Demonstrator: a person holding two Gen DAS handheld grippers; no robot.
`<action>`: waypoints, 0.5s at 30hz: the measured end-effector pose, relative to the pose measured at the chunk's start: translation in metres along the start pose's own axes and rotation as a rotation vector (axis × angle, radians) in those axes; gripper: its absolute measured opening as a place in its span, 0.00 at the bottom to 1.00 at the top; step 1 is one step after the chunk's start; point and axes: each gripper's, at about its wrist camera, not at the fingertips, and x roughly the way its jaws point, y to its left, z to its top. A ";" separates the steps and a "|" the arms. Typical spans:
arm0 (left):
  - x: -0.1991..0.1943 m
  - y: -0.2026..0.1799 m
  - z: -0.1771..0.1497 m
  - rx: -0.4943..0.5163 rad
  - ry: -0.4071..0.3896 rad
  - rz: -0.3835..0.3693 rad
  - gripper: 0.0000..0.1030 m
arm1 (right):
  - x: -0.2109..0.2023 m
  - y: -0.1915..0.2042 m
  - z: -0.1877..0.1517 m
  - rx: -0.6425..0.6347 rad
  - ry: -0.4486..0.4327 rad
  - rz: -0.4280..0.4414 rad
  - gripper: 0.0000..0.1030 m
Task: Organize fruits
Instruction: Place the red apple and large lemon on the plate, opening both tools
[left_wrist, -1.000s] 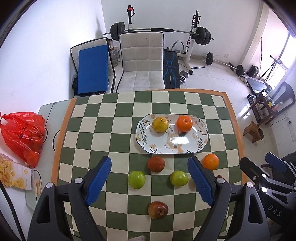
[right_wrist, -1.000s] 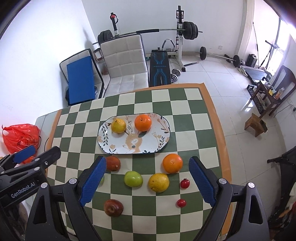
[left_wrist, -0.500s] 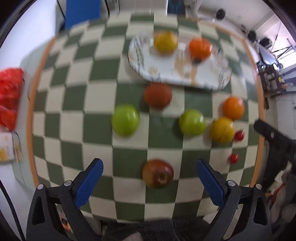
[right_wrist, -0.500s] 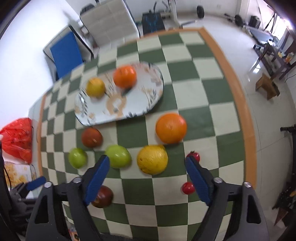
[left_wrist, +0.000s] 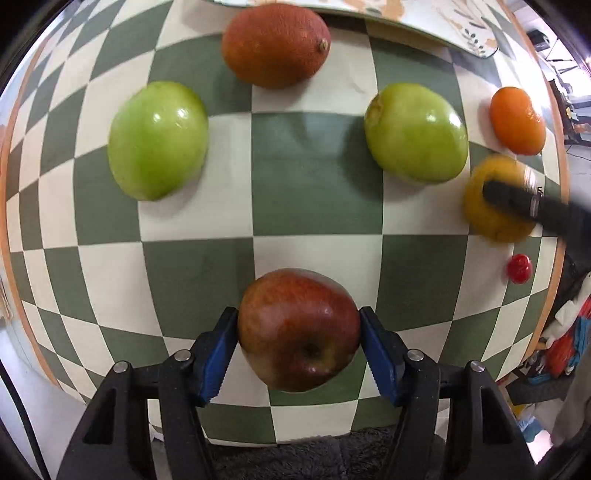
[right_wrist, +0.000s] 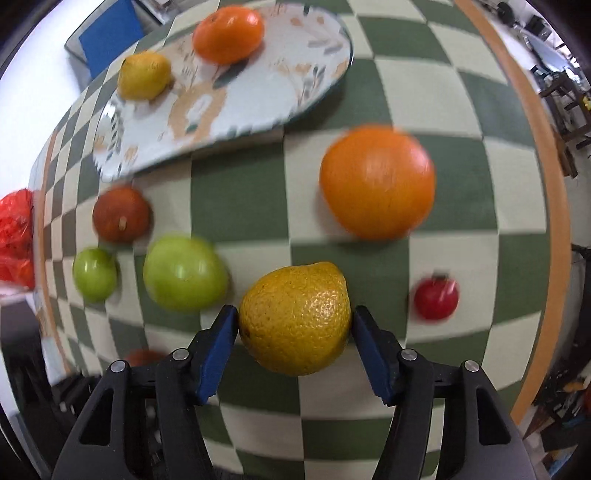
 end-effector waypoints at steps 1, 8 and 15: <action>-0.001 0.001 0.000 0.000 -0.007 0.001 0.61 | 0.002 0.000 -0.010 -0.001 0.017 0.017 0.64; 0.002 -0.001 -0.011 -0.007 -0.024 0.003 0.61 | 0.014 0.000 -0.050 0.032 0.053 0.062 0.65; 0.005 -0.008 -0.028 -0.007 -0.026 0.002 0.61 | 0.018 0.000 -0.044 0.058 0.094 0.090 0.65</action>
